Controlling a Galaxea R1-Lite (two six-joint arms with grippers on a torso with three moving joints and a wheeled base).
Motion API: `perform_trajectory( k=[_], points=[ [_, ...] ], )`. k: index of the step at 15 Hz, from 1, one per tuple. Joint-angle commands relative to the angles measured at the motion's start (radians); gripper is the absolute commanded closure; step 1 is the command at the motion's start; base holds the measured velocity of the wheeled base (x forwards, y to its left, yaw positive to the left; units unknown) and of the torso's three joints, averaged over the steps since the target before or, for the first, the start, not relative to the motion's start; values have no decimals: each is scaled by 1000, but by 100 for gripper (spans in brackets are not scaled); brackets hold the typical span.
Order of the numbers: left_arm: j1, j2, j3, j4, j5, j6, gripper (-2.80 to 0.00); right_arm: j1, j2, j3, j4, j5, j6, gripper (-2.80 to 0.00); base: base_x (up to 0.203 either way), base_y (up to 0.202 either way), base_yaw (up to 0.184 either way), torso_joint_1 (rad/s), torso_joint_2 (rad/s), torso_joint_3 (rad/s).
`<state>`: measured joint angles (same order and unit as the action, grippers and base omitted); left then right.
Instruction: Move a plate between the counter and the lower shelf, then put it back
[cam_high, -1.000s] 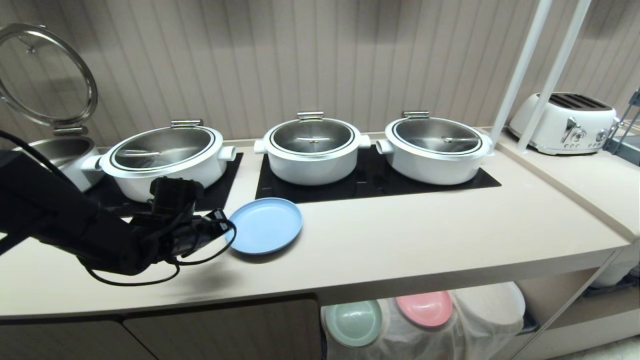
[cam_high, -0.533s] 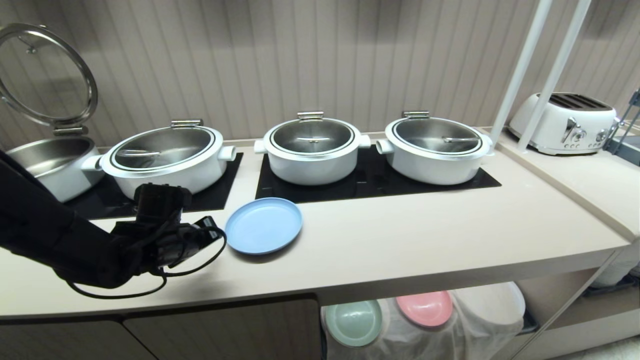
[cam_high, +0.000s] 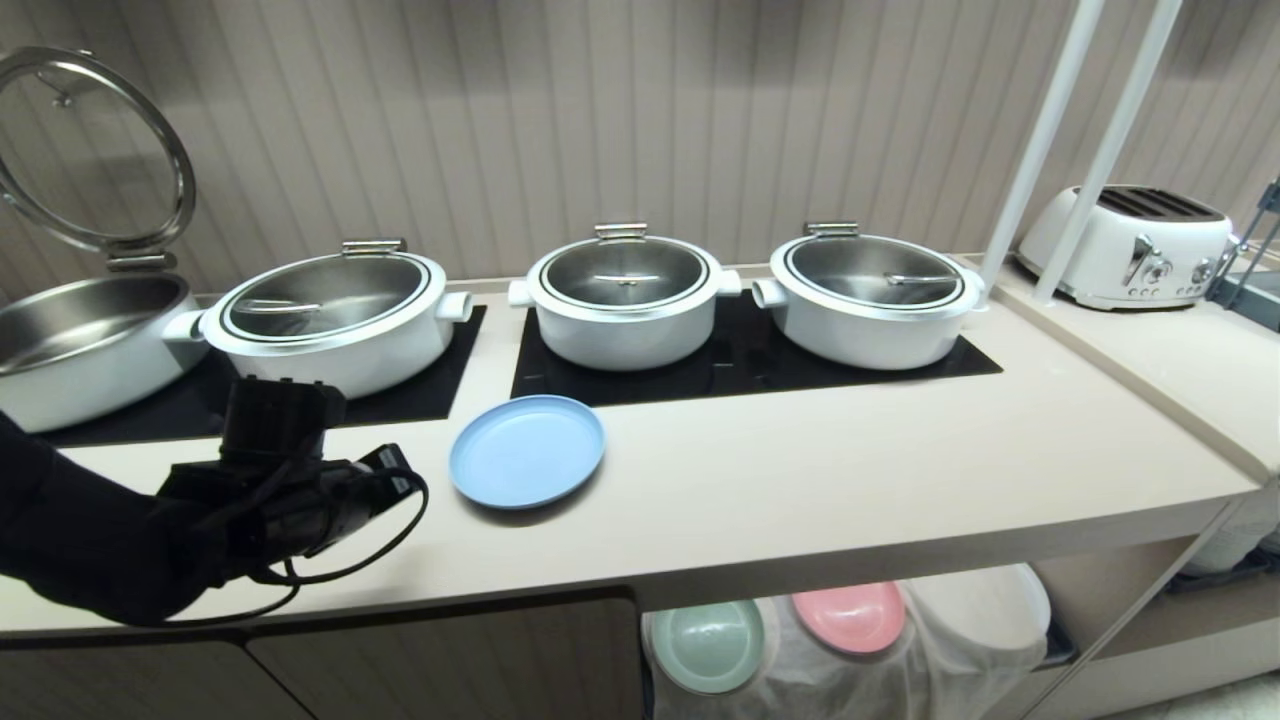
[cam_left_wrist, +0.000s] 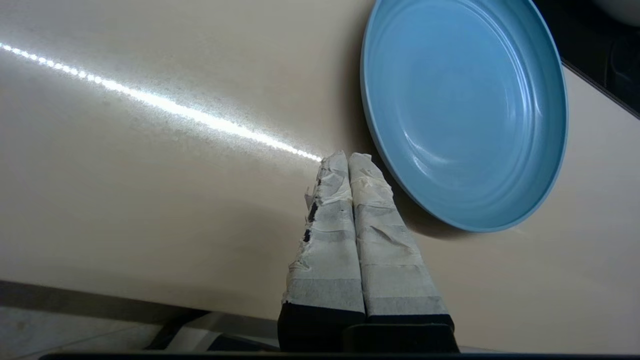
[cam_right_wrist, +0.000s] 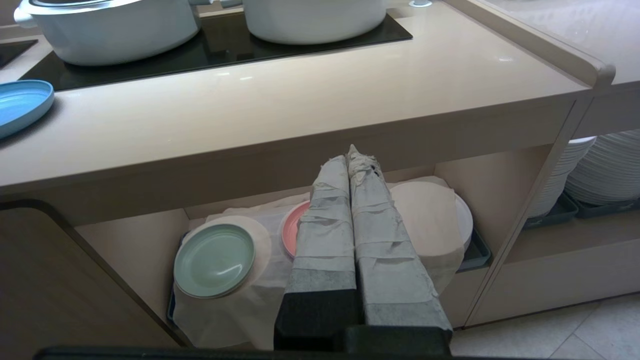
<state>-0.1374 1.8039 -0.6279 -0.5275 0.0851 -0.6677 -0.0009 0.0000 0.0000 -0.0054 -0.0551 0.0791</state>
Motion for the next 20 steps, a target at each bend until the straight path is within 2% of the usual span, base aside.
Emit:
perform_trajectory(
  k=[1,5,11,16,17,20],
  points=[
    [4,-68,41,-3,1,-1,0,1,0,0,-1,0,1,0,0,0,0,0,0,0],
    [5,-166,107,-3,4,0,0,-1,0,0,-1,0,1,0,0,0,0,0,0,0],
    [0,-277,193,-3,105,1,0,-1,0,0,-1,0,1,0,0,0,0,0,0,0],
    [-29,-402,284,-2,129,4,0,-1,0,0,-1,0,1,0,0,0,0,0,0,0],
    [-32,-441,308,-1,128,14,0,-1,0,0,-1,0,1,0,0,0,0,0,0,0],
    [-17,-537,432,-16,130,147,0,-1,0,0,-1,0,1,0,0,0,0,0,0,0]
  ],
)
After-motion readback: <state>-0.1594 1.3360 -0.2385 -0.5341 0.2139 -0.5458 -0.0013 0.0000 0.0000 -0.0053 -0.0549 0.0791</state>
